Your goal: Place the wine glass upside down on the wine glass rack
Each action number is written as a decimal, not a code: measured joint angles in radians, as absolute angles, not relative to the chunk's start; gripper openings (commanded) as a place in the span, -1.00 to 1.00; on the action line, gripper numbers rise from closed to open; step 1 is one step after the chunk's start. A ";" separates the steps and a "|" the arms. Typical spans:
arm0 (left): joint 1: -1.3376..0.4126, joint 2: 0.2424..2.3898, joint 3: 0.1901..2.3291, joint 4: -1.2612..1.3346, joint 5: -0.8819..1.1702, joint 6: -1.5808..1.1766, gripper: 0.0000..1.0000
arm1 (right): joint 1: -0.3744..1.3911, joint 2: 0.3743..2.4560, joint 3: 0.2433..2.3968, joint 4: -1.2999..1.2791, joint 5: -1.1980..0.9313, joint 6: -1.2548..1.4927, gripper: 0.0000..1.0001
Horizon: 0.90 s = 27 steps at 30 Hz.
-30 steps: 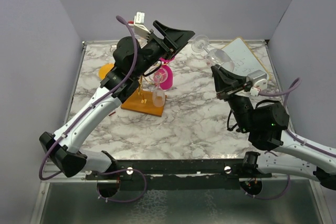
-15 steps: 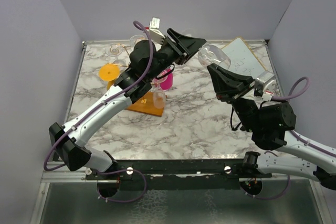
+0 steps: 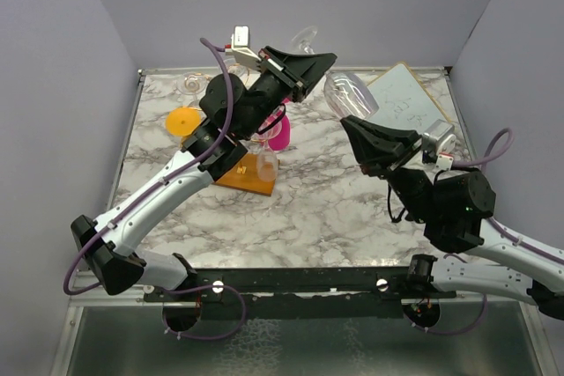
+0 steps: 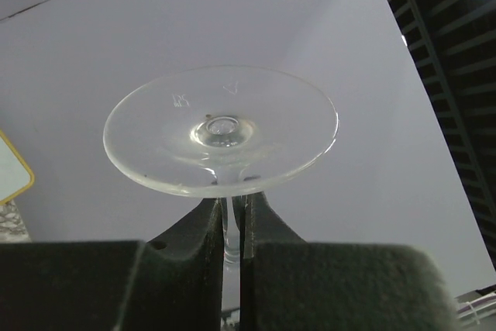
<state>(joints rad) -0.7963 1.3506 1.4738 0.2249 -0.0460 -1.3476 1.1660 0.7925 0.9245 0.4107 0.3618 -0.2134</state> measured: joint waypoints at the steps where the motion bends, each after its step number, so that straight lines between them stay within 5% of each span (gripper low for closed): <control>1: -0.798 1.351 1.474 0.225 -0.046 -1.343 -1.00 | 1.166 0.789 0.924 0.405 0.360 -0.204 -0.48; 6: -0.799 1.355 1.478 0.216 -0.072 -1.237 -1.00 | 1.166 0.755 0.914 0.333 0.360 -0.157 0.10; 21: -0.791 1.361 1.569 0.160 -0.125 -0.743 -1.00 | 1.166 0.680 0.863 0.067 0.512 -0.007 0.14; 27: -0.791 1.353 1.599 0.090 -0.102 -0.522 -1.00 | 1.166 0.732 1.002 -0.071 0.583 0.086 0.15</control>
